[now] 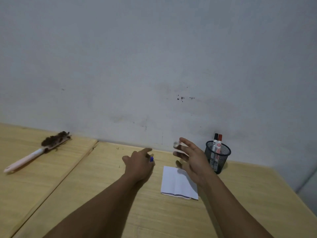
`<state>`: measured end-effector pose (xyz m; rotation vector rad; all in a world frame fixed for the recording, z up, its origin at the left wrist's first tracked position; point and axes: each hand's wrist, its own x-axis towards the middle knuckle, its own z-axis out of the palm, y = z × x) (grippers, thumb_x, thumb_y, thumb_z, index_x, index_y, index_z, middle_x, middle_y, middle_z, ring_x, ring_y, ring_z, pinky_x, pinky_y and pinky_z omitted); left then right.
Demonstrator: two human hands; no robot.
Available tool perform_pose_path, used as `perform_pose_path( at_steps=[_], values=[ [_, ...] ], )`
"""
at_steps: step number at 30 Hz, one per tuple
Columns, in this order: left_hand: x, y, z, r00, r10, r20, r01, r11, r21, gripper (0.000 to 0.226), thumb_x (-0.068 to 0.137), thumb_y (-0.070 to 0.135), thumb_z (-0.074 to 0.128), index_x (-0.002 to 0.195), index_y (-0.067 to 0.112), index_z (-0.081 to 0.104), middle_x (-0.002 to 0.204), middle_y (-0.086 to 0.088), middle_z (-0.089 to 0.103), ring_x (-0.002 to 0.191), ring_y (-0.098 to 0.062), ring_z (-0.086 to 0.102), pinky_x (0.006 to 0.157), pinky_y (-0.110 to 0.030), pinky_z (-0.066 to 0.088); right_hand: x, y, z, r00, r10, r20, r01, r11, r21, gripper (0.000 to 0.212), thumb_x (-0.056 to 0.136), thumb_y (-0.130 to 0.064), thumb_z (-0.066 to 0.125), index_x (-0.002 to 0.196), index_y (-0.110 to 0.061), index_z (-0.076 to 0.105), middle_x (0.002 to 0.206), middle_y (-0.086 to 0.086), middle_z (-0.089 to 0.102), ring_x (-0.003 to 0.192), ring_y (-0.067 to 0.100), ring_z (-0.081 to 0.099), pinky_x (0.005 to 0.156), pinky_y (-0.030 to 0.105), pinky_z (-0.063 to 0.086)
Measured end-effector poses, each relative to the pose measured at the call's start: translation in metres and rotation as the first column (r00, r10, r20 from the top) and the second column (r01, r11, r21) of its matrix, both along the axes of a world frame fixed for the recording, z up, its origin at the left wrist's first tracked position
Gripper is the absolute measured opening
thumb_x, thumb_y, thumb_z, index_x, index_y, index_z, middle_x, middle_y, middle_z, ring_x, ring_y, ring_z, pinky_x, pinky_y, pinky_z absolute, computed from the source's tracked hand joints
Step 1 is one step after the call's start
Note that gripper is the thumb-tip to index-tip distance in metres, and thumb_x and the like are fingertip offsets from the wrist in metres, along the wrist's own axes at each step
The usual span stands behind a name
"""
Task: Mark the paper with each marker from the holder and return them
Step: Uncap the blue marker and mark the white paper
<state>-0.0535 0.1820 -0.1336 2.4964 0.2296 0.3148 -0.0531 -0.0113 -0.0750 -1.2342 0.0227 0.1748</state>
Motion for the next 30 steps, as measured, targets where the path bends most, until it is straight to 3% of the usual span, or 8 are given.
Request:
perform_pose_path(
  at_steps=[2, 6, 8, 12, 14, 18, 22, 30],
  values=[
    [-0.008, -0.004, -0.004, 0.996, 0.023, 0.081, -0.025, 1.0, 0.018, 0.052, 0.083, 0.038, 0.063, 0.131, 0.033, 0.046, 0.123, 0.007, 0.058, 0.115, -0.017, 0.052, 0.091, -0.041, 0.025, 0.001, 0.001, -0.004, 1.0, 0.018, 0.018, -0.018, 1.0, 0.012, 0.019, 0.091, -0.005, 0.069, 0.107, -0.015, 0.069, 0.085, 0.006, 0.074, 0.071, 0.018, 0.066, 0.063, 0.034, 0.046],
    [-0.036, -0.011, -0.01, 0.964, -0.08, 0.252, 0.048, 0.99, 0.132, 0.031, 0.08, 0.051, 0.056, 0.105, 0.034, 0.052, 0.108, 0.013, 0.05, 0.101, -0.011, 0.049, 0.09, -0.038, 0.025, 0.001, 0.008, -0.019, 0.971, 0.035, 0.237, 0.044, 0.947, -0.317, 0.012, 0.095, -0.013, 0.066, 0.098, -0.002, 0.063, 0.071, 0.012, 0.064, 0.056, 0.017, 0.057, 0.05, 0.025, 0.045],
    [-0.047, -0.012, -0.013, 0.951, -0.223, 0.214, 0.174, 0.959, 0.223, 0.035, 0.078, 0.061, 0.052, 0.103, 0.037, 0.056, 0.106, 0.016, 0.051, 0.1, -0.007, 0.047, 0.093, -0.04, 0.027, 0.004, 0.013, -0.028, 0.95, 0.082, 0.303, 0.069, 0.886, -0.459, 0.018, 0.095, -0.019, 0.067, 0.095, -0.001, 0.065, 0.066, 0.006, 0.061, 0.055, 0.015, 0.054, 0.049, 0.025, 0.047],
    [-0.054, -0.013, -0.011, 0.924, -0.369, 0.1, 0.313, 0.88, 0.357, 0.047, 0.08, 0.067, 0.046, 0.116, 0.04, 0.062, 0.112, 0.015, 0.059, 0.103, -0.011, 0.05, 0.09, -0.042, 0.029, 0.016, 0.014, -0.046, 0.941, 0.147, 0.305, 0.094, 0.753, -0.651, 0.016, 0.093, -0.028, 0.066, 0.09, -0.013, 0.067, 0.076, 0.004, 0.071, 0.066, 0.014, 0.064, 0.064, 0.034, 0.057],
    [-0.055, -0.012, -0.011, 0.924, -0.376, 0.063, 0.327, 0.866, 0.378, 0.048, 0.083, 0.066, 0.043, 0.119, 0.041, 0.063, 0.114, 0.014, 0.06, 0.103, -0.013, 0.05, 0.088, -0.044, 0.031, 0.021, 0.014, -0.058, 0.944, 0.12, 0.308, 0.127, 0.729, -0.672, 0.014, 0.093, -0.026, 0.066, 0.089, -0.012, 0.067, 0.08, 0.008, 0.073, 0.07, 0.016, 0.068, 0.067, 0.036, 0.057],
    [-0.054, -0.012, -0.012, 0.929, -0.37, 0.029, 0.335, 0.87, 0.361, 0.048, 0.085, 0.064, 0.043, 0.121, 0.04, 0.062, 0.116, 0.014, 0.057, 0.106, -0.013, 0.047, 0.089, -0.044, 0.031, 0.023, 0.012, -0.07, 0.942, 0.067, 0.328, 0.18, 0.726, -0.664, 0.011, 0.093, -0.021, 0.067, 0.092, -0.01, 0.069, 0.084, 0.004, 0.076, 0.077, 0.011, 0.072, 0.066, 0.019, 0.055],
    [-0.052, -0.011, -0.013, 0.929, -0.368, 0.024, 0.341, 0.881, 0.329, 0.048, 0.084, 0.064, 0.046, 0.123, 0.041, 0.062, 0.118, 0.014, 0.055, 0.109, -0.013, 0.044, 0.091, -0.041, 0.028, 0.025, 0.011, -0.073, 0.927, 0.101, 0.36, 0.184, 0.714, -0.675, 0.012, 0.092, -0.022, 0.069, 0.092, -0.01, 0.07, 0.085, 0.003, 0.077, 0.08, 0.012, 0.073, 0.072, 0.026, 0.058],
    [-0.05, -0.012, -0.014, 0.928, -0.373, 0.011, 0.35, 0.881, 0.317, 0.046, 0.085, 0.063, 0.049, 0.123, 0.04, 0.063, 0.117, 0.015, 0.054, 0.11, -0.011, 0.041, 0.092, -0.04, 0.026, 0.025, 0.013, -0.073, 0.926, 0.113, 0.359, 0.191, 0.681, -0.707, 0.018, 0.092, -0.028, 0.068, 0.096, -0.011, 0.071, 0.087, 0.0, 0.075, 0.081, 0.009, 0.071, 0.072, 0.024, 0.058]
  ],
)
